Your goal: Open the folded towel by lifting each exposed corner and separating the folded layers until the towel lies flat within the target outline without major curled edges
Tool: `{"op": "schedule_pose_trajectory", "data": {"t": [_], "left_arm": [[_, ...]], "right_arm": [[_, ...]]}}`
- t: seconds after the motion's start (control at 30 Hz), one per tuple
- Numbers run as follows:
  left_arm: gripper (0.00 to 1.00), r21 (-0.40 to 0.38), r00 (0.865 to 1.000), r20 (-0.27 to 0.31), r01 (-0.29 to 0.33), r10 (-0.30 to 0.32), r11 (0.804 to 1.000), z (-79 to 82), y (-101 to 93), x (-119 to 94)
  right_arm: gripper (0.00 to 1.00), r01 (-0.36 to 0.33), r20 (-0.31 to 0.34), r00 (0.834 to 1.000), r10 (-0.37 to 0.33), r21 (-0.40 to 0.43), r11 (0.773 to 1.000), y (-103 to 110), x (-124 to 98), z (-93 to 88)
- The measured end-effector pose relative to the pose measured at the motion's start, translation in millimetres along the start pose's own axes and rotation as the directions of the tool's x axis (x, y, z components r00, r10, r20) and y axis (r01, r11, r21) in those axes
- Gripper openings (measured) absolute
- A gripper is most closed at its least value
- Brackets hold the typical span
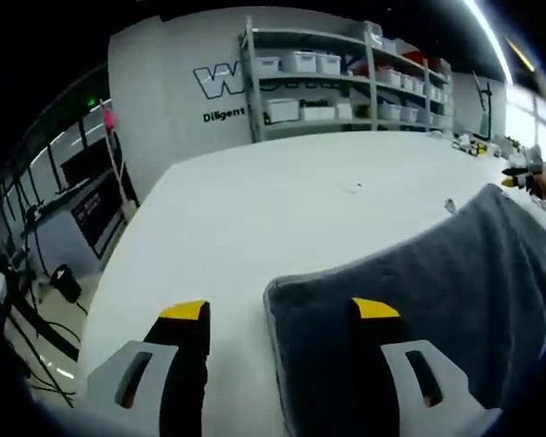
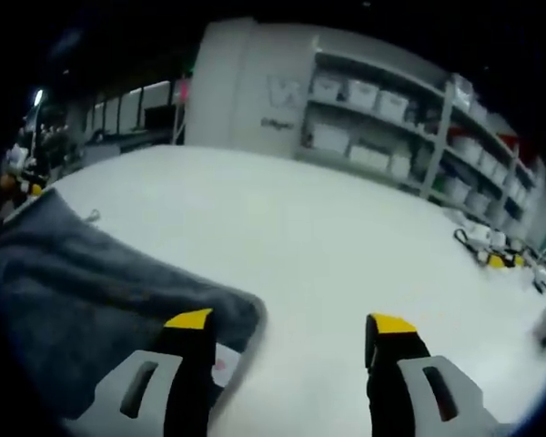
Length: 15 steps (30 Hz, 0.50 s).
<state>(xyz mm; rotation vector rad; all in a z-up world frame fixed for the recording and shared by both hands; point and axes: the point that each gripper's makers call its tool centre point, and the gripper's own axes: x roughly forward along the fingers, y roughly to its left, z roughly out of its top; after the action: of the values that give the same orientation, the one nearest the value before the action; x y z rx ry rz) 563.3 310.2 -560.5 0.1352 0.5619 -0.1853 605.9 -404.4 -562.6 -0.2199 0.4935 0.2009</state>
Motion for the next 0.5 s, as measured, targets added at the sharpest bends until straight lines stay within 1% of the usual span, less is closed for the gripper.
{"op": "schedule_pose_trajectory", "data": {"t": [0.1, 0.2, 0.23, 0.3, 0.37, 0.4, 0.5], "left_arm": [[0.56, -0.014, 1.0, -0.003, 0.007, -0.007, 1.0, 1.0, -1.7, 4], [0.47, -0.035, 0.999, -0.027, 0.03, -0.031, 0.999, -1.6, -5.4, 10], [0.42, -0.039, 0.999, -0.031, 0.034, -0.036, 0.999, -2.0, -5.8, 11], [0.37, -0.06, 0.998, -0.032, 0.048, -0.05, 0.997, -2.4, -6.7, 13], [0.36, -0.074, 0.997, -0.026, 0.064, -0.066, 0.995, -3.1, -9.2, 14], [0.35, -0.08, 0.996, -0.036, 0.075, -0.078, 0.994, -5.8, -11.2, 16], [0.35, -0.088, 0.995, -0.046, 0.079, -0.083, 0.993, -10.2, -12.6, 19]], "right_arm": [[0.61, -0.008, -0.013, 1.0, 0.008, -0.01, 1.0, 0, 8, 0.0], [0.58, -0.021, -0.028, 0.999, 0.021, 0.006, 1.0, 1, 17, -1.2], [0.56, -0.025, -0.033, 0.999, 0.026, 0.01, 1.0, 2, 20, -2.4], [0.56, -0.027, -0.044, 0.999, 0.027, 0.013, 1.0, 3, 25, -5.3], [0.56, -0.041, -0.056, 0.998, 0.041, 0.007, 0.999, 9, 25, -7.7], [0.56, -0.043, -0.059, 0.997, 0.043, 0.007, 0.999, 11, 25, -8.5], [0.53, -0.047, -0.067, 0.997, 0.048, 0.006, 0.999, 14, 25, -9.7]]}}
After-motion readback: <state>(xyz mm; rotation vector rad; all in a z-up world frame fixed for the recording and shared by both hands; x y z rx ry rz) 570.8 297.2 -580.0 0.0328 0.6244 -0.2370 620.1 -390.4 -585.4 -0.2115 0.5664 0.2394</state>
